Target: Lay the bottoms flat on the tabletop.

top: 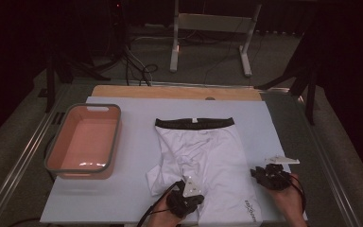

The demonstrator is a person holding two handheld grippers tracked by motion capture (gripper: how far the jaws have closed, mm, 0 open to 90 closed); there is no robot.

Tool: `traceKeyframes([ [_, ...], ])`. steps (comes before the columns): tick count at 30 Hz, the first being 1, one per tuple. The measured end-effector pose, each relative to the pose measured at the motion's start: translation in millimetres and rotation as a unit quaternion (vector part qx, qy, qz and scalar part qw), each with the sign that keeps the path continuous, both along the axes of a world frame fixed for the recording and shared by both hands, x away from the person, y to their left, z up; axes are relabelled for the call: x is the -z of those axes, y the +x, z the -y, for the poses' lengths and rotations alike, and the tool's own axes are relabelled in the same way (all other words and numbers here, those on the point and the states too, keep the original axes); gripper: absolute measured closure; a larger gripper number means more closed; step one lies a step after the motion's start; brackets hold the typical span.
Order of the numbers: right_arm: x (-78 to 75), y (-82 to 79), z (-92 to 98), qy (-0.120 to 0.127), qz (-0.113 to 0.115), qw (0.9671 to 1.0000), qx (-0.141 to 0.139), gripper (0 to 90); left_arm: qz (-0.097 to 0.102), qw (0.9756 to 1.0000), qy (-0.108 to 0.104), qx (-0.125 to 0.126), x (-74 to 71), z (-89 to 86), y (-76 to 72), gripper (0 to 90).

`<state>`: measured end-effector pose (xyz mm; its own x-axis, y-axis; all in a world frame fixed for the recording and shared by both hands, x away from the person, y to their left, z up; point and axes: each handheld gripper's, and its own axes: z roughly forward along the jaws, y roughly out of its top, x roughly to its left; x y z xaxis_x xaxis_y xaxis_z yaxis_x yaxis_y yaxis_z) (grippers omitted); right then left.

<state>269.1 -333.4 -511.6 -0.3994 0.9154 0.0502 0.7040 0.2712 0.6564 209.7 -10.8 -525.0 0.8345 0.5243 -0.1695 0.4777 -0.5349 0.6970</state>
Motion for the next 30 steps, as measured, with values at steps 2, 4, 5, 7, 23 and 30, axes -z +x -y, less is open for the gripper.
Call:
traceKeyframes([
  [2, 1.0, 6.9, -5.3, -0.001, 0.004, 1.0, 0.001, 65.4, 0.0, 1.0, 0.0, 0.0, 0.0, -0.1, -0.1, 89.7],
  [4, 2.9, 14.5, -10.0, -0.013, 0.007, 0.9999, 0.003, 64.9, 0.0, 1.0, -0.001, 0.0, 0.1, -0.3, -0.1, 89.7],
  [5, 4.1, 18.6, -11.7, -0.018, 0.009, 0.9998, 0.006, 63.6, 0.0, 1.0, -0.001, 0.0, 0.2, -0.4, 0.0, 89.7],
  [7, 6.9, 25.4, -13.5, -0.015, 0.004, 0.9998, 0.012, 61.8, 0.0, 1.0, -0.002, 0.0, 0.5, -0.8, 0.0, 89.7],
  [23, 4.7, 23.7, -27.4, -0.029, -0.002, 0.9996, -0.002, 89.9, -0.004, 1.0, -0.007, 0.005, 0.1, 2.6, 0.6, 89.8],
  [30, 2.9, 14.3, -18.6, -0.035, -0.001, 0.9994, 0.004, 90.0, -0.003, 0.9998, -0.012, 0.012, -1.7, 6.1, -2.6, 89.8],
])
